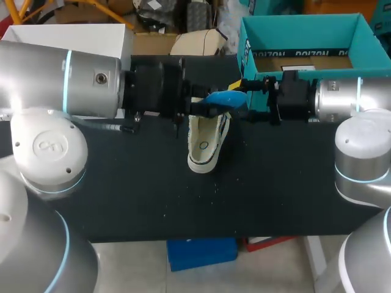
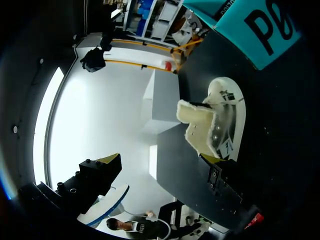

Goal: Take the shoe out of the shoebox, open the shoe tongue, remove and reinsert the insole, then place the shoe into the shoebox

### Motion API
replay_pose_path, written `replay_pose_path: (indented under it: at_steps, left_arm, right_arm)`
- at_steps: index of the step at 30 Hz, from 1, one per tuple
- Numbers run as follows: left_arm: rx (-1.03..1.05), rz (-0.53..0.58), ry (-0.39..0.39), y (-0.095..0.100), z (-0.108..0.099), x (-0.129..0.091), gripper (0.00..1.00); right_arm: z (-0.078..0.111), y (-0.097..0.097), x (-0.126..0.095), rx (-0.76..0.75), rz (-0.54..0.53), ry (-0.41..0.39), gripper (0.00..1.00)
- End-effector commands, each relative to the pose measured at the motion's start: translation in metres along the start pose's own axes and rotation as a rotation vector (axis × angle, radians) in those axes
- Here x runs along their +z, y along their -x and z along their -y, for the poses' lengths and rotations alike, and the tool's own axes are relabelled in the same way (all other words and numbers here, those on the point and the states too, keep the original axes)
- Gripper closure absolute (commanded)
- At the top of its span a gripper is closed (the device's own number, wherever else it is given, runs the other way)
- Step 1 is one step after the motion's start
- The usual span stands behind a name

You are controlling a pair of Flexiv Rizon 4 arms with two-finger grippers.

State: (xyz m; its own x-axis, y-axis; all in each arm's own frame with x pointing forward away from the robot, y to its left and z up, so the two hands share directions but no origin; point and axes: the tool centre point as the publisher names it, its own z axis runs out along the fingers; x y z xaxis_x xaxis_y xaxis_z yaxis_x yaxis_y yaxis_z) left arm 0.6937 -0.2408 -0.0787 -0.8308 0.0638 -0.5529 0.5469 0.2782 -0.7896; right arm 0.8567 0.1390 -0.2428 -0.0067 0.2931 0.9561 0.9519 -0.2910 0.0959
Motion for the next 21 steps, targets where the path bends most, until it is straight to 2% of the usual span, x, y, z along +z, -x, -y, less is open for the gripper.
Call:
replay_pose_path:
  at_steps: [1,9,10,11,12,14,16,19,21]
  left_arm:
    - [-0.001,-0.007,0.015,0.003,0.003,0.001,1.0]
    - [-0.001,-0.007,0.015,0.003,0.003,0.001,1.0]
    - [0.051,-0.022,0.012,-0.004,0.009,0.002,1.0]
    - [0.116,-0.024,0.058,-0.011,0.01,0.006,1.0]
    - [0.17,-0.014,0.022,-0.018,0.011,0.009,1.0]
    - [0.264,-0.022,0.022,-0.034,0.008,0.017,1.0]
    - [0.348,-0.022,-0.011,-0.046,0.002,0.021,1.0]
    - [0.423,-0.003,-0.053,-0.057,-0.013,0.025,1.0]
    - [0.47,0.036,-0.121,-0.063,-0.021,0.022,1.0]
  right_arm:
    - [0.0,0.0,0.001,0.0,0.0,0.003,0.0]
    - [0.0,0.0,0.001,0.0,0.0,0.003,0.0]
    - [0.0,0.0,0.001,0.0,0.0,0.003,0.0]
    - [0.0,0.0,0.001,0.0,0.0,0.003,0.0]
    - [0.0,0.0,0.001,0.0,0.0,0.003,0.0]
    - [0.0,0.0,0.001,0.0,0.0,0.003,0.0]
    - [0.0,0.0,0.001,0.0,0.0,0.003,0.0]
    - [0.0,0.0,0.001,0.0,0.0,0.003,0.0]
    - [0.0,0.0,0.001,0.0,0.0,0.003,0.0]
